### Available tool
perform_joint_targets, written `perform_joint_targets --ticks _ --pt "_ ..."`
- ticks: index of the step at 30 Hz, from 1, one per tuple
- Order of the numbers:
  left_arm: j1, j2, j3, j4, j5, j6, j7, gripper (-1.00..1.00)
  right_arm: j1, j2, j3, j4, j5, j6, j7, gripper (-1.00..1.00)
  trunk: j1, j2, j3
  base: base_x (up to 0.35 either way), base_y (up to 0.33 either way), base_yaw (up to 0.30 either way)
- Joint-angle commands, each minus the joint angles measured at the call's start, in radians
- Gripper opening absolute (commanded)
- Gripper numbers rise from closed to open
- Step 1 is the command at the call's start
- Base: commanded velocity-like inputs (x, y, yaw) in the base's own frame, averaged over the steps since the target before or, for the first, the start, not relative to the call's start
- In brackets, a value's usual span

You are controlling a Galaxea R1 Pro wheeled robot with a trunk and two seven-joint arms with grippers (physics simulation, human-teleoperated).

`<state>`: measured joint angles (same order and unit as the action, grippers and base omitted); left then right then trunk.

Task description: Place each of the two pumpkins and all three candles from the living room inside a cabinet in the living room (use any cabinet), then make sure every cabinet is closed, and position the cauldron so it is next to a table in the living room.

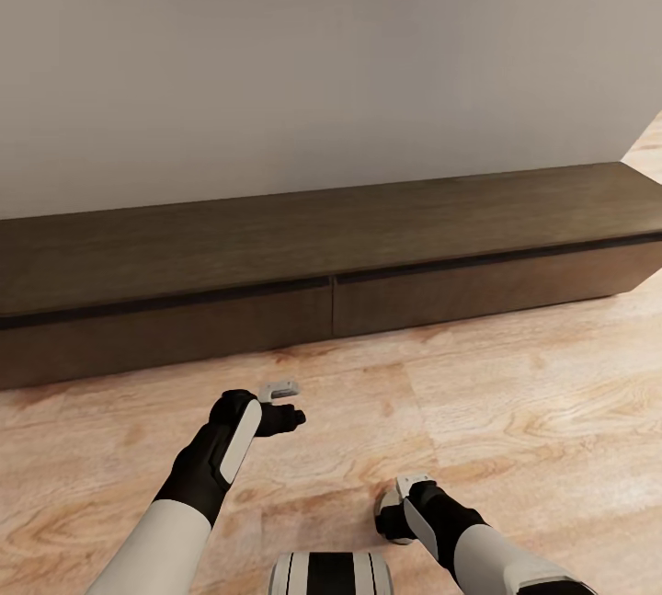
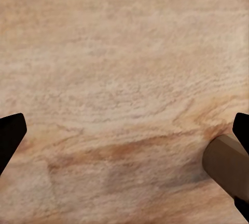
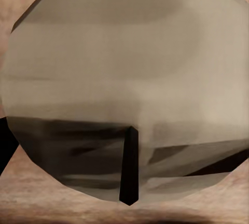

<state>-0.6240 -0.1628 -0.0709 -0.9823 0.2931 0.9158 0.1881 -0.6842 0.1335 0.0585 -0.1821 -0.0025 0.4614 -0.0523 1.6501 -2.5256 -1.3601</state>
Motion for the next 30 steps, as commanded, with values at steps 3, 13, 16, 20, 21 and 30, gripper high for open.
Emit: perform_joint_targets --ticks 3,13,16,20,21,30 --pt "0.0 0.0 -0.001 -0.001 0.01 0.003 0.01 1.0 0.0 0.0 0.006 -0.002 -0.001 0.006 -0.003 -1.0 0.0 0.0 -0.001 0.0 0.0 0.0" --pt "0.0 0.0 -0.001 -0.001 0.01 0.003 0.01 1.0 0.0 0.0 0.006 -0.002 -0.001 0.006 -0.003 -1.0 0.0 0.0 -0.001 0.0 0.0 0.0" --pt "0.0 0.0 -0.001 -0.001 0.01 0.003 0.01 1.0 0.0 0.0 0.006 -0.002 -0.001 0.006 -0.003 -1.0 0.0 0.0 -0.001 0.0 0.0 0.0" --pt "0.0 0.0 -0.001 -0.001 0.01 0.003 0.01 1.0 0.0 0.0 0.006 -0.002 -0.001 0.006 -0.003 -1.0 0.0 0.0 -0.001 0.0 0.0 0.0" --pt "0.0 0.0 -0.001 -0.001 0.01 0.003 0.01 1.0 0.0 0.0 0.006 -0.002 -0.001 0.006 -0.003 -1.0 0.0 0.0 -0.001 0.0 0.0 0.0" --pt "0.0 0.0 -0.001 -0.001 0.011 0.003 0.01 1.0 0.0 0.0 0.007 -0.002 -0.001 0.006 -0.003 -1.0 0.0 0.0 -0.001 0.0 0.0 0.0"
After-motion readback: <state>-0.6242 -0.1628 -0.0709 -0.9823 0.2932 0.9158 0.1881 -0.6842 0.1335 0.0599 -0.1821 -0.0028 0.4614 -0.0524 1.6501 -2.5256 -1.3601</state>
